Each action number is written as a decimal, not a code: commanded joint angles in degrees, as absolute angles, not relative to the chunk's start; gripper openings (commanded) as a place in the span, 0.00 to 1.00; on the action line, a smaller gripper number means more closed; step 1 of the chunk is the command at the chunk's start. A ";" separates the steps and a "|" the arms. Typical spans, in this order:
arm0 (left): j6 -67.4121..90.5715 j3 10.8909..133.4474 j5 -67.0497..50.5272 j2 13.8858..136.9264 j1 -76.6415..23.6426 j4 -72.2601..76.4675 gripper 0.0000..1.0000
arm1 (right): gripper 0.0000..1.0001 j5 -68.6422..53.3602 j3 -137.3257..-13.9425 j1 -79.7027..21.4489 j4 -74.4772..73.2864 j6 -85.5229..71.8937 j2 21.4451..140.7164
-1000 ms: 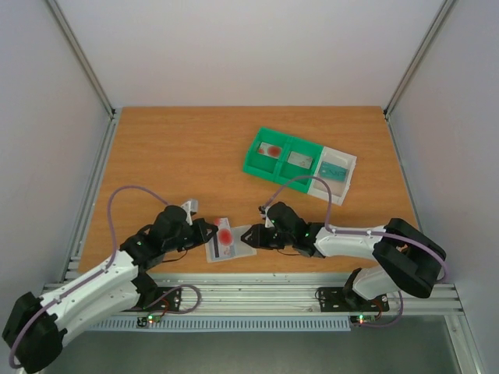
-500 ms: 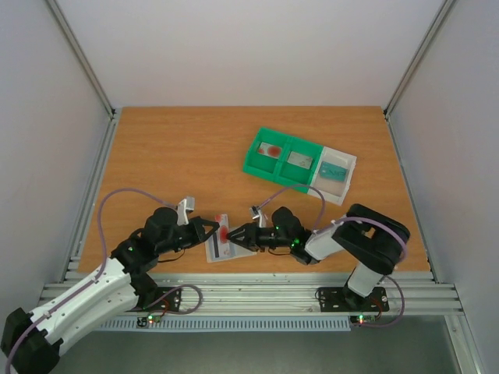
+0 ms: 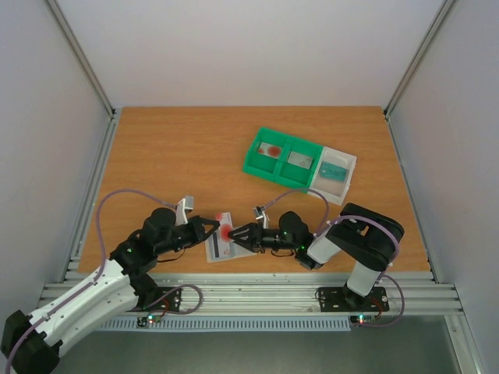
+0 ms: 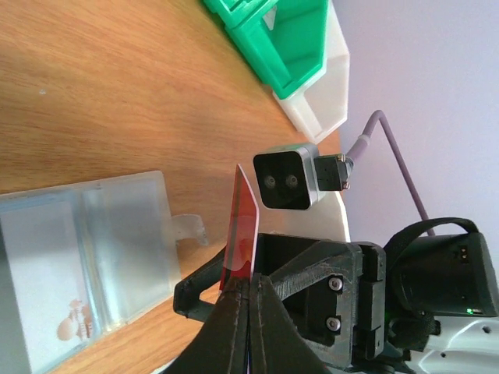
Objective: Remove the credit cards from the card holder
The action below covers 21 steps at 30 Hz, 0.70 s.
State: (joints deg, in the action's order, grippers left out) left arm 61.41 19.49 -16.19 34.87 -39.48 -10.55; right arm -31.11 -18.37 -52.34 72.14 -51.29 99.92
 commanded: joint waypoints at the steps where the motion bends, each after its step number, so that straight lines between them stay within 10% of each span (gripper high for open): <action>1: 64.33 19.01 -18.07 33.52 -39.61 -4.22 0.00 | 0.43 -31.02 -18.24 -52.47 75.45 -50.49 97.85; 14: 65.69 17.42 -17.36 32.67 -39.62 -4.26 0.02 | 0.08 -31.38 -18.68 -52.56 63.17 -46.22 86.47; 21: 59.90 23.30 -20.01 27.92 -39.55 -16.76 0.41 | 0.01 -38.34 -20.83 -52.30 47.27 -38.23 77.52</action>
State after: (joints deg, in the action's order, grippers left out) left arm 64.27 18.39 -17.80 31.33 -39.42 -9.56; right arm -33.58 -18.63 -52.34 58.30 -45.15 81.52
